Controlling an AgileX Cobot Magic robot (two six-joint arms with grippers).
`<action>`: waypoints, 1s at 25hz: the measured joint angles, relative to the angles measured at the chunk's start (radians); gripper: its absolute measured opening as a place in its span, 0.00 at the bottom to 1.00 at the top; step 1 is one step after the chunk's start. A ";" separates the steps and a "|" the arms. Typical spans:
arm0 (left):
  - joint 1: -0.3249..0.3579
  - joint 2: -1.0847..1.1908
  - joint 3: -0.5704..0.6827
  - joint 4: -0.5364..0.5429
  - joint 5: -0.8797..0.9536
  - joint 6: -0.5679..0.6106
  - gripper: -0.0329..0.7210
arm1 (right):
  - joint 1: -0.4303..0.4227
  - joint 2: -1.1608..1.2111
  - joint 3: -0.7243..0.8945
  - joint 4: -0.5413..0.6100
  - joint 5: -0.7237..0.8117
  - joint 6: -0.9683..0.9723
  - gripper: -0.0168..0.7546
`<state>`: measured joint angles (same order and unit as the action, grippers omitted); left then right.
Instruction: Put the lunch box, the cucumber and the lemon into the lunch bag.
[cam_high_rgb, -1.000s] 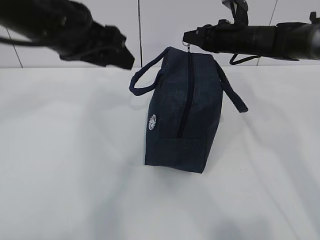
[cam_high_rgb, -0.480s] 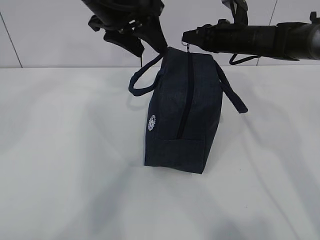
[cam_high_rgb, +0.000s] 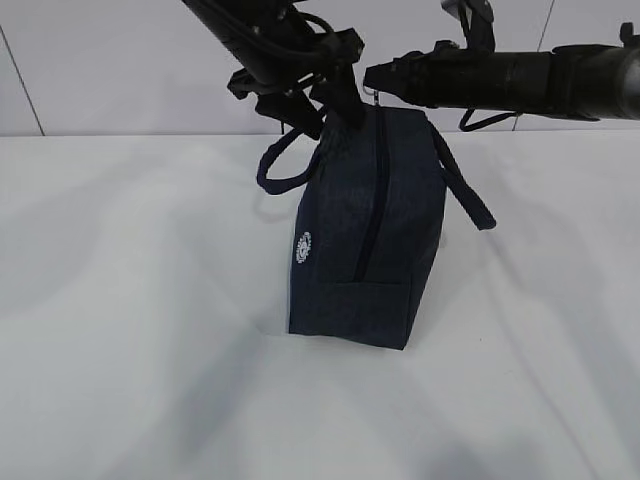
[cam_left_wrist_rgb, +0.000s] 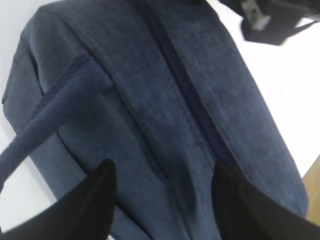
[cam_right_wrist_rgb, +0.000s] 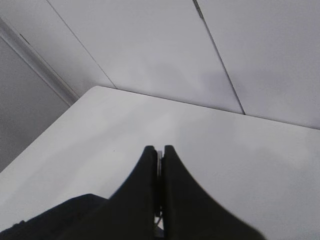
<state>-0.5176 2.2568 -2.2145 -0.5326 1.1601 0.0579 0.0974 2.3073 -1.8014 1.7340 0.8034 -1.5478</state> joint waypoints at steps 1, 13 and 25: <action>0.000 0.007 -0.007 0.000 0.000 -0.005 0.62 | 0.000 0.000 0.000 -0.001 -0.001 0.000 0.03; 0.000 0.054 -0.012 0.023 -0.003 -0.018 0.04 | 0.000 0.000 0.000 -0.001 -0.001 0.003 0.03; 0.000 -0.010 -0.012 0.123 0.064 0.003 0.03 | 0.000 0.000 -0.018 -0.015 0.018 0.004 0.03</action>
<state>-0.5176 2.2471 -2.2266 -0.4094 1.2240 0.0607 0.0974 2.3073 -1.8198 1.7193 0.8215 -1.5434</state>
